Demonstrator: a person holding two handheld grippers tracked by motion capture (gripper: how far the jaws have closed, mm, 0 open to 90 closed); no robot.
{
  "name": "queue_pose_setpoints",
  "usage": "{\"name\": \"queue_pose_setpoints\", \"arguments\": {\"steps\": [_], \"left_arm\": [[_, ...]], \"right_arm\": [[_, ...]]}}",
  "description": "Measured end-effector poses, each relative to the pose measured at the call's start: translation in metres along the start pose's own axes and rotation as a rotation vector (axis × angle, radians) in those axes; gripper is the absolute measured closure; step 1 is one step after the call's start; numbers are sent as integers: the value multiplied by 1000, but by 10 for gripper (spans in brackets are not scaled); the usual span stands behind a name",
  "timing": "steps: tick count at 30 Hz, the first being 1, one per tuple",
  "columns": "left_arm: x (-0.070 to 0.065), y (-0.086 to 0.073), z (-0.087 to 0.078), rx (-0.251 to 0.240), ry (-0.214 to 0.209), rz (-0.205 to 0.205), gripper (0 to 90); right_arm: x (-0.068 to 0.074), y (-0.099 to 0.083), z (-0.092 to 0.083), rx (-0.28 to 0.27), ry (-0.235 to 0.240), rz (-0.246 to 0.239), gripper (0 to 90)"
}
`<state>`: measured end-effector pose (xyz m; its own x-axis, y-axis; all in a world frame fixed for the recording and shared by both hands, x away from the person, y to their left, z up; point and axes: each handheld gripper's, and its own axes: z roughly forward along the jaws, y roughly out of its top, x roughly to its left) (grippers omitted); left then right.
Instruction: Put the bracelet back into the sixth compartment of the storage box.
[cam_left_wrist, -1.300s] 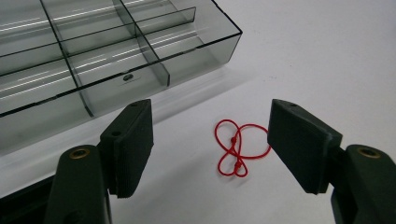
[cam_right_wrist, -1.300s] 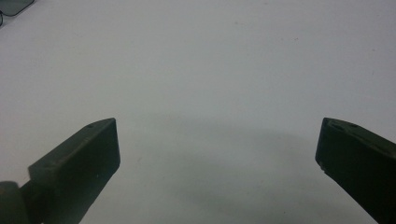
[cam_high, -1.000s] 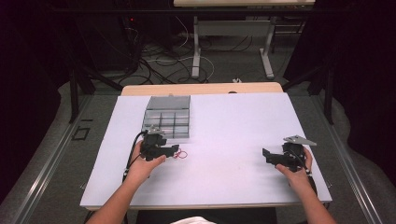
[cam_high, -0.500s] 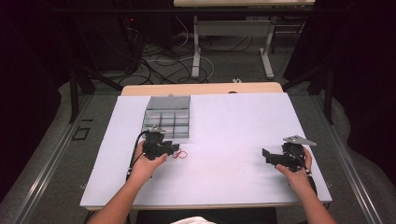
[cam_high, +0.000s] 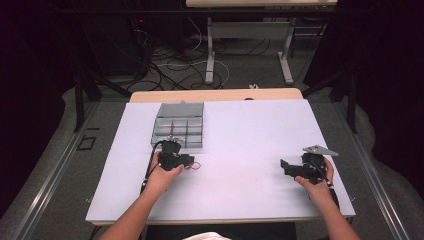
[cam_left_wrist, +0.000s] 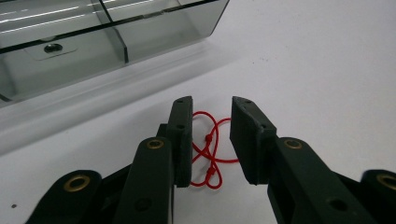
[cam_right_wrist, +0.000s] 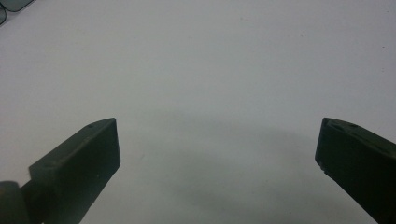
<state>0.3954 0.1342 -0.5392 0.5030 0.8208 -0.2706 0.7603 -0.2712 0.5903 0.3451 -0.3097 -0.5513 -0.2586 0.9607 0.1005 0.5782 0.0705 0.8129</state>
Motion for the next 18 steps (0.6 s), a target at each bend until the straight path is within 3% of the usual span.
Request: {"name": "queue_pose_setpoints", "arguments": {"steps": [18], "left_arm": [[-3, 0, 11, 43, 11, 44, 791]], "right_arm": [[1, 0, 0, 6, 2, 2, 0]]}}
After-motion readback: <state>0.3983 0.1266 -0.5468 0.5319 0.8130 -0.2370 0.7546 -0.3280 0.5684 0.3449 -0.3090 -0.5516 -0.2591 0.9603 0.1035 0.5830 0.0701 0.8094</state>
